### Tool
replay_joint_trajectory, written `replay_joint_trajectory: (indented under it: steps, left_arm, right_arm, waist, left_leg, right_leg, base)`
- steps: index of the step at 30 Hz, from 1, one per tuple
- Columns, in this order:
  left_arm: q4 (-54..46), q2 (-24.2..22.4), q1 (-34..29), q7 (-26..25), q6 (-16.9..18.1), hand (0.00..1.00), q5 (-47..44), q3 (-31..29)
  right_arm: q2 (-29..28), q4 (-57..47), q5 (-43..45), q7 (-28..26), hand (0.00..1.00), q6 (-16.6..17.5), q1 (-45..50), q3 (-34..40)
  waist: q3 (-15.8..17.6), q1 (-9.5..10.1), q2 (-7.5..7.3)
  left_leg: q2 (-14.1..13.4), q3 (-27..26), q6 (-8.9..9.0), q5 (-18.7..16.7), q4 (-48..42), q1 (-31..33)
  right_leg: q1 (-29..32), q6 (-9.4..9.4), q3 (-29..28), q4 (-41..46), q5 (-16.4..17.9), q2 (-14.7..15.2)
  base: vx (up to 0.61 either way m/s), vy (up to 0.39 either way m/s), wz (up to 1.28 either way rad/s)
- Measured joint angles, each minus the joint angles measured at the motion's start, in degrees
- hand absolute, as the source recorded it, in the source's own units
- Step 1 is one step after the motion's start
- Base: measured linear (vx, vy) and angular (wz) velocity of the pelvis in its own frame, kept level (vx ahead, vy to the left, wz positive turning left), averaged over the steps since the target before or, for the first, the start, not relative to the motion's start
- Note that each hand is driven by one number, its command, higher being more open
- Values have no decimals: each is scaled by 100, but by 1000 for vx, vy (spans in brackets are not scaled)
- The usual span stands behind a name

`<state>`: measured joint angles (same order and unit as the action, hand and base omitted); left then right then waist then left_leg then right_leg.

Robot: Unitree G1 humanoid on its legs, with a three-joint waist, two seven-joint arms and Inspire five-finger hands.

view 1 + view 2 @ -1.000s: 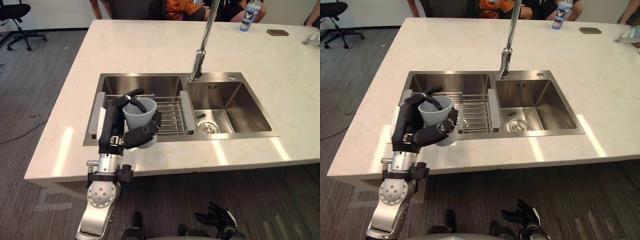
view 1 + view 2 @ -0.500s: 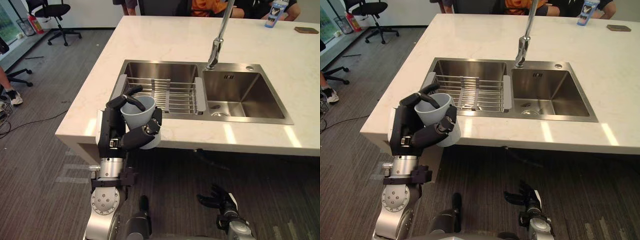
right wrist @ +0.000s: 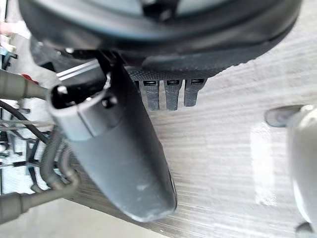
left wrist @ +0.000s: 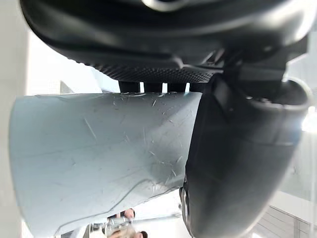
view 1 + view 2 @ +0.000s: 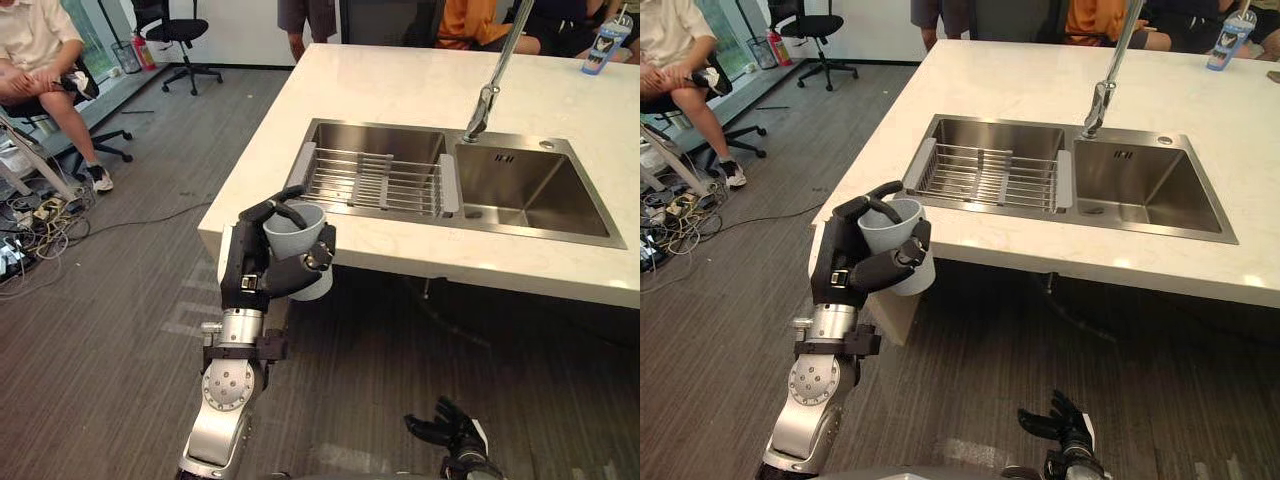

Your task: Walk over to the sink, pick up the cup, carry it to the dishwasher, place the cup inside the dishwasher, then close the dishwasher door

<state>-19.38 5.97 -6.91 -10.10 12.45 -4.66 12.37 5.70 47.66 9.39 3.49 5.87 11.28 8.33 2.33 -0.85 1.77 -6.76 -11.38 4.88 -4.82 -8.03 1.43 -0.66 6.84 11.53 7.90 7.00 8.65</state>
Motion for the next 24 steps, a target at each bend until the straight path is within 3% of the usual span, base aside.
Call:
replay_joint_trajectory:
  steps: [8,13,14,15,17,18,19,21,22,23,24]
  left_arm:
    - [0,25,-181,53,-1,30,1,-8]
    - [-28,-28,-378,52,-11,30,-22,-128]
    - [-36,-56,-398,50,-18,30,-51,-186]
    - [-56,-75,-401,49,-22,30,-90,-237]
    - [-110,-102,-402,35,-21,30,-111,-357]
    - [-119,-144,-410,39,-19,30,-112,-428]
    - [-119,-162,-429,41,-20,30,-111,-458]
    - [-129,-194,-566,50,-18,30,-114,-512]
    - [-130,-190,-647,57,-19,30,-119,-566]
    - [-133,-187,-698,74,-24,30,-124,-634]
    - [-135,-207,-735,76,-26,30,-135,-650]
  right_arm:
    - [118,168,0,8,90,2,-157,15]
    - [176,313,0,72,90,3,-174,0]
    - [176,327,-1,92,90,3,-186,14]
    - [198,327,-4,130,90,9,-192,43]
    - [215,339,-12,180,90,17,-271,34]
    - [331,340,-35,200,90,16,-347,34]
    - [386,340,-45,207,90,14,-387,34]
    - [494,337,-56,237,90,14,-467,40]
    - [487,334,-60,266,90,14,-568,48]
    - [430,328,-66,263,90,11,-690,106]
    - [427,325,-74,258,90,9,-731,118]
  waist:
    - [-1,-27,0]
    - [14,76,-16]
    - [24,112,-27]
    - [60,111,-61]
    - [165,136,-148]
    - [215,159,-61]
    - [234,156,-13]
    - [233,174,38]
    - [270,170,-26]
    - [312,159,-131]
    - [313,175,-120]
  left_leg:
    - [-54,151,-57,192,143,-14]
    - [96,909,-104,495,95,518]
    - [188,923,-213,701,216,631]
    - [212,628,-656,670,549,642]
    - [-93,-742,-773,318,116,781]
    - [-372,-1440,-839,176,-351,913]
    - [-472,-1641,-835,199,-487,946]
    - [-366,-1601,-588,319,-595,987]
    - [-126,-1442,-607,241,-615,1028]
    - [19,-1365,-747,-28,-1043,1151]
    - [21,-1263,-829,-170,-1425,1217]
  right_leg:
    - [-82,-80,136,-97,-112,-125]
    - [-142,-84,1019,-66,-108,-56]
    - [-188,-95,1355,-65,-92,6]
    - [-265,-95,1826,-69,-91,119]
    - [-384,-65,2378,-43,-103,294]
    - [-476,19,2714,77,-45,355]
    - [-535,91,2875,176,4,409]
    - [-680,242,3191,409,218,609]
    - [-733,388,3273,525,378,808]
    - [-735,444,3308,751,497,1068]
    - [-742,424,3330,961,566,1174]
  base:
    - [-56,-32,8]
    - [-102,-23,92]
    - [-148,21,159]
    - [-162,68,189]
    - [-94,80,173]
    - [-51,109,146]
    - [-49,133,143]
    - [-15,136,108]
    - [26,274,108]
    - [59,289,102]
    - [152,297,91]
